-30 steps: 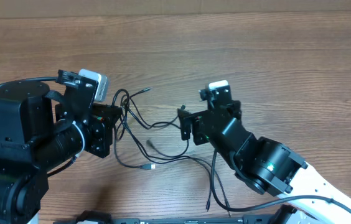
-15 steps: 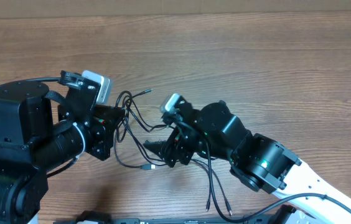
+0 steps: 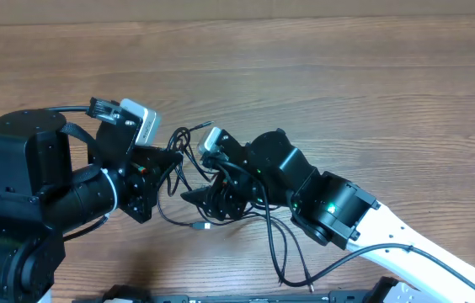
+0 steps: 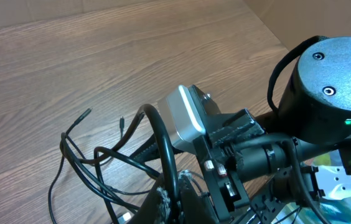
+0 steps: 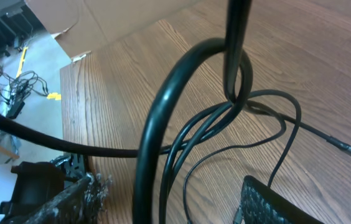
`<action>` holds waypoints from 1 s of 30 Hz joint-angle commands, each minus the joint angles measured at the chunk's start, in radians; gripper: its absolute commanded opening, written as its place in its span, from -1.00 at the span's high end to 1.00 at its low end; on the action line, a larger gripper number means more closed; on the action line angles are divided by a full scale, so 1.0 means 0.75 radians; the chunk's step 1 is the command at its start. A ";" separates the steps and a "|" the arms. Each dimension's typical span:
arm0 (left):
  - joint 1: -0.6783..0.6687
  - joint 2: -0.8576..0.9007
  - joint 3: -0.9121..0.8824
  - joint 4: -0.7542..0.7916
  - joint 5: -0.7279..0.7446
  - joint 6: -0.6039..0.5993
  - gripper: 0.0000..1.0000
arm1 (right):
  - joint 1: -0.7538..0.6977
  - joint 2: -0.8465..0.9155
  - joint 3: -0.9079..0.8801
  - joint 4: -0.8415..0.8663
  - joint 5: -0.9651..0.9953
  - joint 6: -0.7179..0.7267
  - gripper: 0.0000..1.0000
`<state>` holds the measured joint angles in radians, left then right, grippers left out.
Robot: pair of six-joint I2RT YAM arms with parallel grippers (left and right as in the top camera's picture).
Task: Untangle cables
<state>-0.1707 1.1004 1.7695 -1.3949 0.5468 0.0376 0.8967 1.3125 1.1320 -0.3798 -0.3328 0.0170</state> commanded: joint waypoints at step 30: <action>-0.009 0.022 0.038 -0.037 -0.397 0.067 0.91 | -0.358 -0.002 0.036 -0.229 0.360 0.736 -0.80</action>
<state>-0.1707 1.1103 1.7702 -1.4204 0.2417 0.0357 0.6281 1.3178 1.1320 -0.5659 0.0376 0.6823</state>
